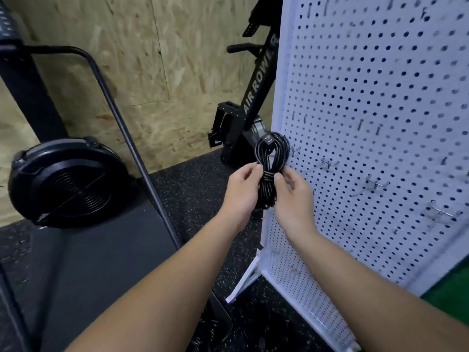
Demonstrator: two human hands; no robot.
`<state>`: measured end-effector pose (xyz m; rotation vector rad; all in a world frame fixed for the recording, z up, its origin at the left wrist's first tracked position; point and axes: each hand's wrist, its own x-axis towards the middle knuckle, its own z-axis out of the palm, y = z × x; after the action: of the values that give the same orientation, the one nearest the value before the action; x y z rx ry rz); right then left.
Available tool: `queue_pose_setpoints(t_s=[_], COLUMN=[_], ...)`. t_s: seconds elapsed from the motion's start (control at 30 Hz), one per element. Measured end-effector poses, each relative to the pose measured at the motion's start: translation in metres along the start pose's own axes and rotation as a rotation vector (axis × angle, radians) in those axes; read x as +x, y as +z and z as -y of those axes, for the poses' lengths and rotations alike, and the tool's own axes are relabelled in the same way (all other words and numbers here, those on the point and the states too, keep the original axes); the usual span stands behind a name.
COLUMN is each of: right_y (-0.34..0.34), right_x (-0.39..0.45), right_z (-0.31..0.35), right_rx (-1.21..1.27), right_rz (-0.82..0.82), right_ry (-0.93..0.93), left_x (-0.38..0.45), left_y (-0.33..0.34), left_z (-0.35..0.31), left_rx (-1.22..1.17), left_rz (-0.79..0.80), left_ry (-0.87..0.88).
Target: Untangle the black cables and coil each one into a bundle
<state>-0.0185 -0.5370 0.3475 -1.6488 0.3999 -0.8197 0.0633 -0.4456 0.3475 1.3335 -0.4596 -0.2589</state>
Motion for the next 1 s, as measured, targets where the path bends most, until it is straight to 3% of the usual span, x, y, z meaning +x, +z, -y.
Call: queue_pose_setpoints(t_s=[0.2, 0.37, 0.6, 0.77, 1.0], right_y=[-0.006, -0.015, -0.004, 0.032, 0.104], right_x=[0.016, 0.001, -0.041, -0.088, -0.174], right_z=[-0.017, -0.018, -0.015, -0.047, -0.148], right_rx=[-0.072, -0.318, -0.191, -0.244, -0.328], right_rz=[-0.05, -0.178, 0.088, 0.351, 0.667], right_ry=[0.025, -0.008, -0.011, 0.009, 0.159], left_x=[0.019, 0.021, -0.028, -0.107, -0.22], left_y=[0.012, 0.006, -0.026, -0.086, -0.19], left_z=[0.013, 0.02, 0.019, 0.053, 0.154], left_rx=[0.07, 0.098, -0.017, 0.164, 0.472], left_rz=[0.031, -0.003, -0.104, -0.179, -0.427], left_ry=[0.0, 0.025, -0.002, -0.012, -0.228])
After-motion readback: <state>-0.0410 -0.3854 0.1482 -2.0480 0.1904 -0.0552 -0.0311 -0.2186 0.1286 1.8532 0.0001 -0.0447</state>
